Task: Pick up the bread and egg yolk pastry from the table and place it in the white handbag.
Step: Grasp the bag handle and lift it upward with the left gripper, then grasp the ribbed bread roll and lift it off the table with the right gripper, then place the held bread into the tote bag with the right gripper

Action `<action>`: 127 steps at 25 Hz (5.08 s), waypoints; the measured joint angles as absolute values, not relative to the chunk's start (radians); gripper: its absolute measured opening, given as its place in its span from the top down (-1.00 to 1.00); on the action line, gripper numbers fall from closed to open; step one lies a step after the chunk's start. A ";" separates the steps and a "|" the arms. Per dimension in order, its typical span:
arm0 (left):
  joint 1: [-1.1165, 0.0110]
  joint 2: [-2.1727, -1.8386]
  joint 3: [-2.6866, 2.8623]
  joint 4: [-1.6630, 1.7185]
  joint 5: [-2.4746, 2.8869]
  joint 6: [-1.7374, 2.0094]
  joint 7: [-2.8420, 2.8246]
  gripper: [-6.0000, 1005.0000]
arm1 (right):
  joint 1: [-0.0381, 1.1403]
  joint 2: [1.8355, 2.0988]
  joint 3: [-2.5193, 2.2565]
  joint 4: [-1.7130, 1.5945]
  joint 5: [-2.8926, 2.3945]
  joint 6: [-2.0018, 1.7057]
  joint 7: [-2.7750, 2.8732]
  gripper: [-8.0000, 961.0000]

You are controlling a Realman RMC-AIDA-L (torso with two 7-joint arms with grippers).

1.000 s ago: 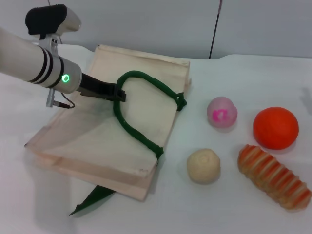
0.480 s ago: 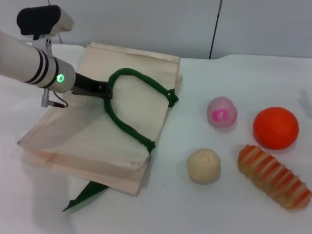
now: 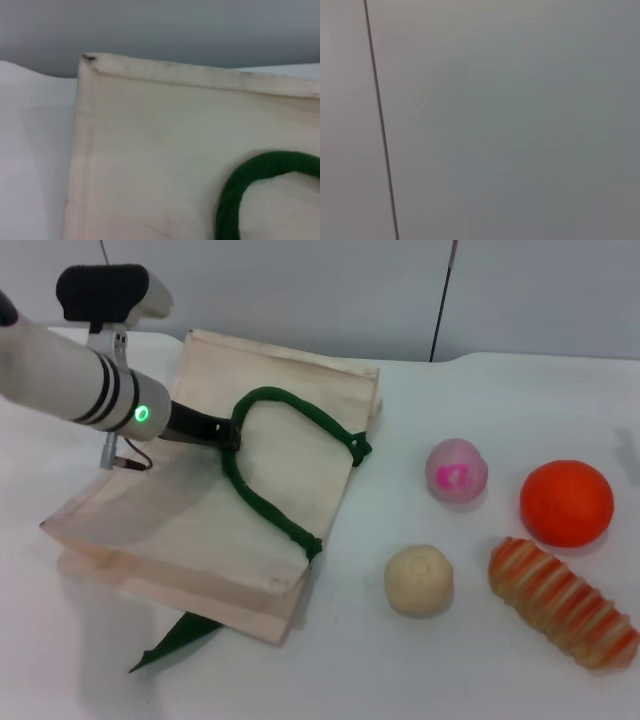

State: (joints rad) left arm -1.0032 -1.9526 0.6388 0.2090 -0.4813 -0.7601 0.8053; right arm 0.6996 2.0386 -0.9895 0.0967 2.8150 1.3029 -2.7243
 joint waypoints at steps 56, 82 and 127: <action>-0.527 -1.934 0.460 0.567 -1.552 -1.618 1.493 0.79 | 0.450 2.040 -0.907 -1.042 0.869 1.551 -1.333 -0.70; -0.523 -1.930 0.459 0.564 -1.563 -1.621 1.493 0.79 | 0.479 2.039 -1.338 -1.138 0.657 1.365 -0.956 -0.67; -0.626 -1.887 0.457 0.466 -1.609 -1.760 1.424 0.79 | 0.901 2.036 -1.519 -0.940 1.067 1.245 -1.192 0.27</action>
